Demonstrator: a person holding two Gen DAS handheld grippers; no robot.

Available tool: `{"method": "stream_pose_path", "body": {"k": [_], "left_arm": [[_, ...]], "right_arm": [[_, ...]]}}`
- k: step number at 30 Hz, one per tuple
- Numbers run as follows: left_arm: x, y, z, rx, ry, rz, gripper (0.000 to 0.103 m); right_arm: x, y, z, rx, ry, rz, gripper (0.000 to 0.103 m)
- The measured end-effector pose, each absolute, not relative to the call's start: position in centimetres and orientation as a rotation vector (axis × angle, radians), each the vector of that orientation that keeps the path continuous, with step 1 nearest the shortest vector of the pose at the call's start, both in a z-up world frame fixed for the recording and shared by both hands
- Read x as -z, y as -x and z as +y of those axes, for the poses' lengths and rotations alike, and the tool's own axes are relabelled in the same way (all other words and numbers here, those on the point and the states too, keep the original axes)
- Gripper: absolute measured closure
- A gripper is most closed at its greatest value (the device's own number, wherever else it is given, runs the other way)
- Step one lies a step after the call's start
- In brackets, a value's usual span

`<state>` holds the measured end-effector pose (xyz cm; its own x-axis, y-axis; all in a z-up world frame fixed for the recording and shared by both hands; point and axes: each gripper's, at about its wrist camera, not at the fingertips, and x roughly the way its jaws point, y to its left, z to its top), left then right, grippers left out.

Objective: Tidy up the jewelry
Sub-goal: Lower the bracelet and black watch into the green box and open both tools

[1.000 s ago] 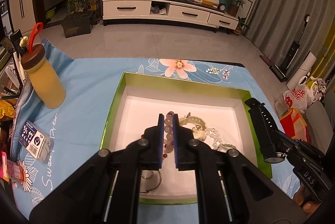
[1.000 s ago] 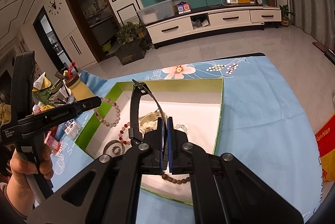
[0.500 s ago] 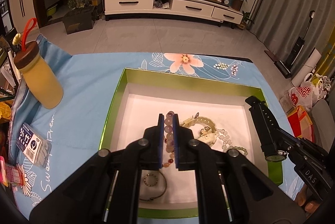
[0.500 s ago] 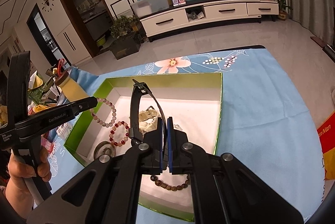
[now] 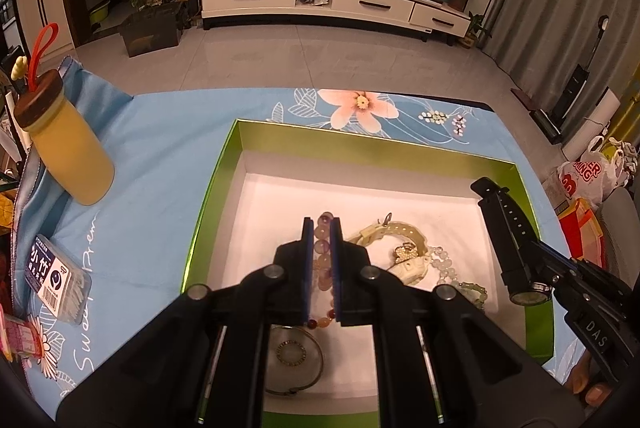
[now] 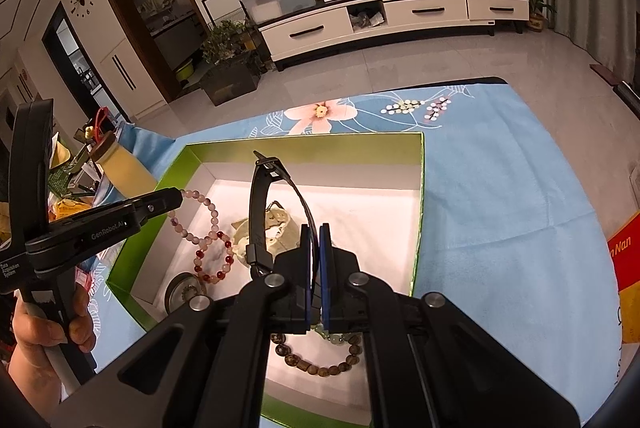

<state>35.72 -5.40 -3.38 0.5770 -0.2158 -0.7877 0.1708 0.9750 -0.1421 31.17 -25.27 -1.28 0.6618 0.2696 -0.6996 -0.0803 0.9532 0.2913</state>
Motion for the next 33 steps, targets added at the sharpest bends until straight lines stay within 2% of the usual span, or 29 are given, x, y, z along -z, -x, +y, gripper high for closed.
{"method": "stream_pose_path", "body": {"k": [33], "left_arm": [[4.9,-37.0,-4.9,0.191,0.068,0.978,0.096]], "right_arm": [[2.8,-32.3,-25.9,-0.179,-0.254,0.882,0.100]]}}
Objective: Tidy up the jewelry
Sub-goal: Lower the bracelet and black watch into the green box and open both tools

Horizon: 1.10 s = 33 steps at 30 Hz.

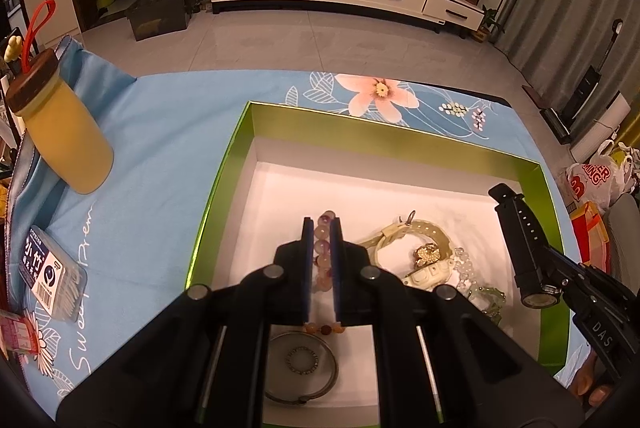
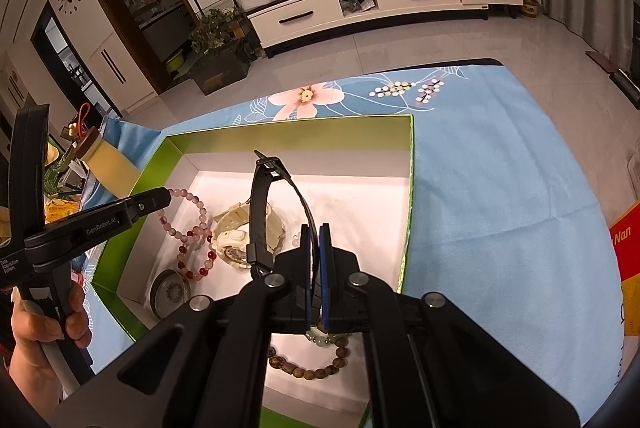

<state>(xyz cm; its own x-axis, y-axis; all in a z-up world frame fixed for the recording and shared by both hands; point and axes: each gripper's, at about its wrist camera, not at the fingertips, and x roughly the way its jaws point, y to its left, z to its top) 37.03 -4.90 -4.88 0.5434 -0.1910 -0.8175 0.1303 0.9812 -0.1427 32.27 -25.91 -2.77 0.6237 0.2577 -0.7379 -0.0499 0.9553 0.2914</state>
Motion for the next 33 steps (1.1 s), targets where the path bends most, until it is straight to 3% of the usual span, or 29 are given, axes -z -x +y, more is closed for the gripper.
{"method": "stream_pose_path", "body": {"k": [33], "left_arm": [[5.47,-37.07,-5.28,0.170,0.045,1.002,0.095]], "right_arm": [[3.52,-32.49,-26.02,-0.159,-0.245,0.925,0.099]]}}
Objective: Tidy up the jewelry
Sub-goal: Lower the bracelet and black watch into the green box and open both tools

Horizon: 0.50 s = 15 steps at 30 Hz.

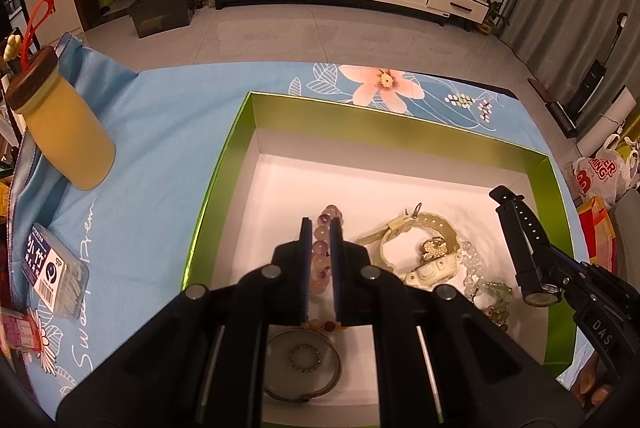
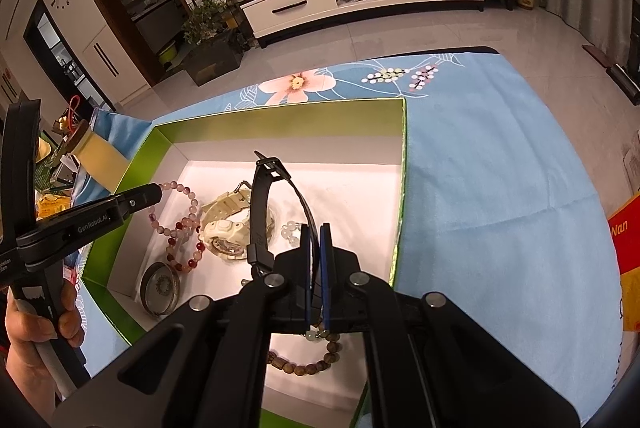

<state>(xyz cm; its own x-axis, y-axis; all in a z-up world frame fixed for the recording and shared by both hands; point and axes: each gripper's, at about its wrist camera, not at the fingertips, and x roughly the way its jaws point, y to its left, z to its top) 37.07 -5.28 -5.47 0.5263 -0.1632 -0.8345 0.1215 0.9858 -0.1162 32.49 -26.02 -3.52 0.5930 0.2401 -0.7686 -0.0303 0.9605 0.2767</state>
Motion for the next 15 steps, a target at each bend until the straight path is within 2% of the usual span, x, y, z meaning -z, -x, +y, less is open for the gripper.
{"method": "stream_pose_path", "body": {"k": [15], "left_arm": [[5.38,-36.62,-5.61,0.171,0.029,1.009,0.095]], "right_arm": [[3.40,-32.27,-26.22,-0.154,-0.256,0.927,0.098]]}}
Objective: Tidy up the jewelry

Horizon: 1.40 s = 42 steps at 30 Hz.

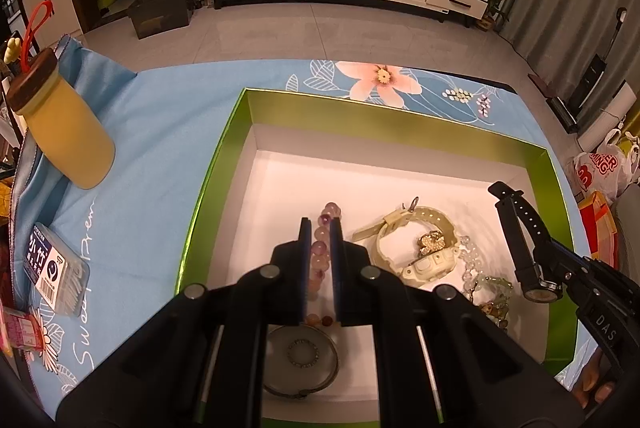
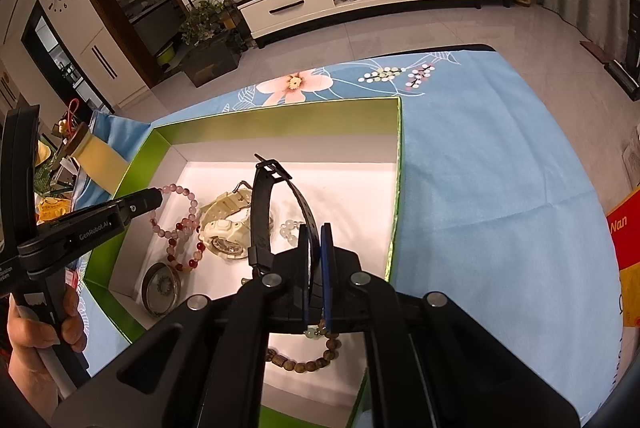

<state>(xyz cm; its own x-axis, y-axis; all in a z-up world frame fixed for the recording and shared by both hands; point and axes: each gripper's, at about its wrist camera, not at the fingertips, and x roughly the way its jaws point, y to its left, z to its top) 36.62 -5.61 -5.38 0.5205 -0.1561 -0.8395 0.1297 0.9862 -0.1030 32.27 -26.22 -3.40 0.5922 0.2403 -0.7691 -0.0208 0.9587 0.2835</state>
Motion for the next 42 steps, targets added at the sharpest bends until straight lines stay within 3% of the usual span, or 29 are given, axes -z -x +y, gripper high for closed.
{"method": "stream_pose_path", "body": {"k": [8,11,16,20,25,28,33,36,38,42], "left_arm": [[5.4,-36.4,-5.8,0.174,0.024,1.009,0.094],[5.4,-36.5,-5.9,0.177,0.021,1.016,0.087],[5.4,-36.3,-6.1,0.179,0.013,1.018,0.084],[4.9,-36.0,-6.5,0.200,0.003,1.015,0.060],[3.4,-34.8,-7.2,0.206,-0.046,0.976,0.048],[2.4,-34.2,-7.3,0.210,-0.057,0.958,0.039],[0.4,-33.1,-6.8,0.198,-0.069,0.933,0.012],[-1.0,-32.2,-6.0,0.184,-0.067,0.932,0.002],[-1.9,-31.9,-5.4,0.170,-0.056,0.935,0.002],[-3.8,-31.2,-4.0,0.142,-0.029,0.958,0.002]], "right_arm": [[3.4,-32.2,-26.3,-0.151,-0.257,0.928,0.098],[3.3,-32.2,-26.4,-0.150,-0.258,0.929,0.098],[3.1,-32.0,-26.5,-0.143,-0.262,0.926,0.088],[2.6,-31.7,-26.7,-0.138,-0.269,0.915,0.088],[1.5,-31.2,-26.6,-0.142,-0.264,0.905,0.081],[0.3,-30.6,-26.3,-0.143,-0.248,0.892,0.071],[-2.1,-29.5,-26.1,-0.119,-0.218,0.877,0.027],[-3.4,-29.0,-26.0,-0.094,-0.195,0.878,0.010],[-4.1,-28.8,-26.0,-0.079,-0.180,0.898,0.001],[-5.3,-28.3,-25.6,-0.083,-0.164,0.951,0.001]]}}
